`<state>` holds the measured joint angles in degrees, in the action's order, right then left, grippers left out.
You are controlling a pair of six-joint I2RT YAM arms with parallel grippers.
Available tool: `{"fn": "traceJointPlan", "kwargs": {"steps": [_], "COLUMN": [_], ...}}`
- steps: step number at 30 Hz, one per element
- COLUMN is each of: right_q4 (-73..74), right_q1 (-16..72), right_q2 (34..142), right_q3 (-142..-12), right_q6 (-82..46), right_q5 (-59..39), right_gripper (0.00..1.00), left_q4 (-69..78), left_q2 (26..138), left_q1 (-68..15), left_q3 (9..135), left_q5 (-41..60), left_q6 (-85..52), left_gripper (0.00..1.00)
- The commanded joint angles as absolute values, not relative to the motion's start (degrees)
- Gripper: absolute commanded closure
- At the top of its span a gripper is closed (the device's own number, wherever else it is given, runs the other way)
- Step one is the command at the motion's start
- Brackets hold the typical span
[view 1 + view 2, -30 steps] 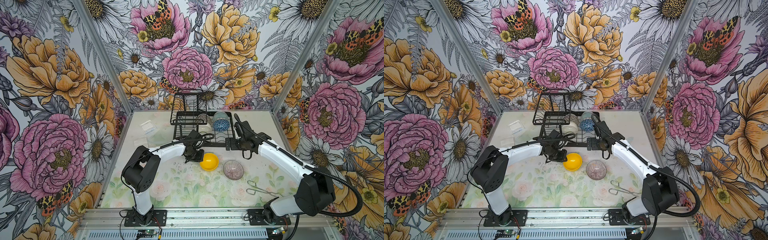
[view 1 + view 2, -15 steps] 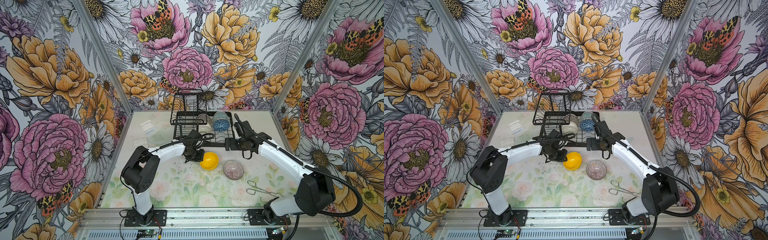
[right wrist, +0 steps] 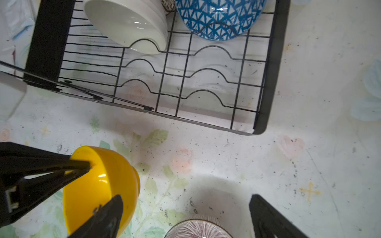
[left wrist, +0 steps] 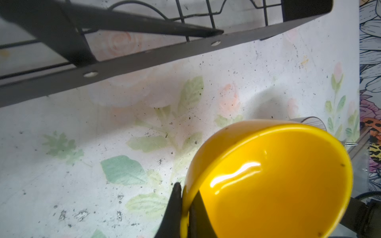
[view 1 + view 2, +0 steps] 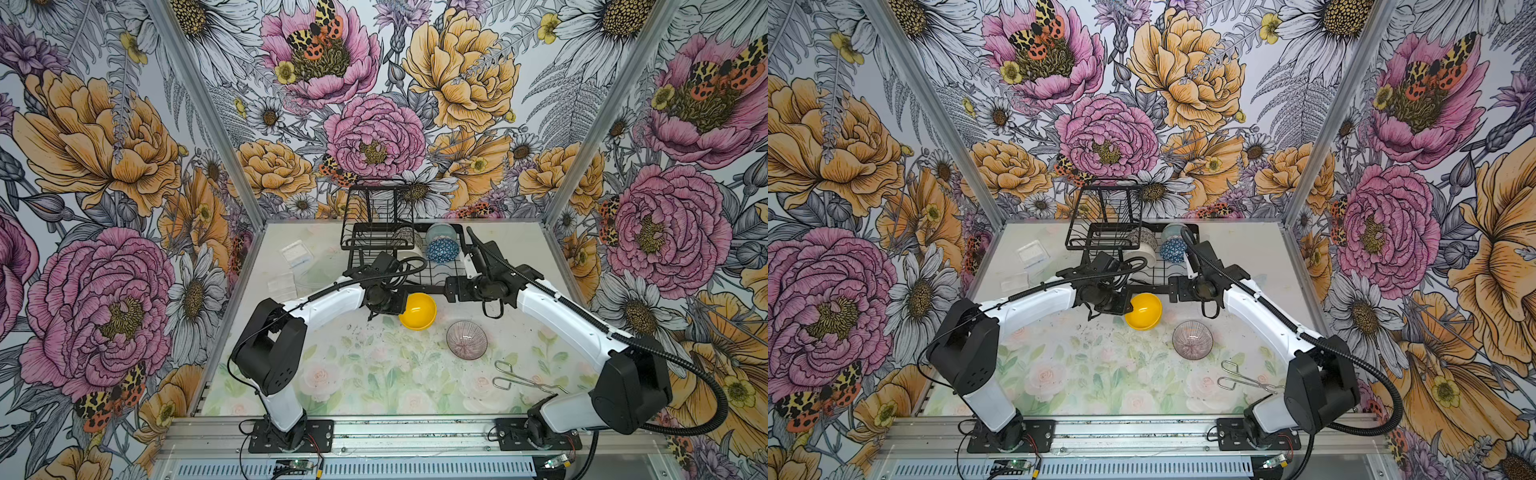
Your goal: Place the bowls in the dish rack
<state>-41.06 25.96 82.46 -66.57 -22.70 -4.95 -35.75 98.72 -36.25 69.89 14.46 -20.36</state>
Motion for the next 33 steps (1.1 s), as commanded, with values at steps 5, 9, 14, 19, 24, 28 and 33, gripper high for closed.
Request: {"fn": "traceJointPlan", "kwargs": {"steps": [5,9,14,19,24,28,33], "right_q4": [-39.0,-39.0,-39.0,-39.0,-39.0,-39.0,-39.0], "right_q1": [28.3,29.0,29.6,30.4,30.9,31.1,31.0], "right_q2": [81.8,83.2,85.2,86.9,88.5,89.2,89.7], "right_q3": [-69.8,-69.6,-69.8,-69.9,-69.8,-69.8,-69.8], "right_q6": [-19.8,-19.8,-19.9,-20.0,-20.1,-20.4,-20.3], "right_q5": [-12.5,-13.4,-13.8,-14.5,-13.1,-12.9,-12.9], "right_gripper": [0.16,0.26,0.36,0.4,0.47,0.54,0.69], "left_q4": [-34.9,-35.0,-35.0,-35.0,-35.0,-34.9,-34.9], "left_q2": [97.5,97.2,96.3,95.4,95.3,95.1,95.3], "left_q1": [-35.9,-35.9,-35.8,-35.7,-35.5,-35.5,-35.4], "left_q3": [72.4,72.8,73.1,73.5,73.6,73.7,73.7], "left_q5": [13.5,13.4,13.4,13.2,13.0,13.0,12.8], "left_q6": [-19.0,-18.9,-18.8,-18.9,-19.0,-18.9,-18.8], "left_gripper": [1.0,1.0,1.0,1.0,1.0,1.0,1.0]}}
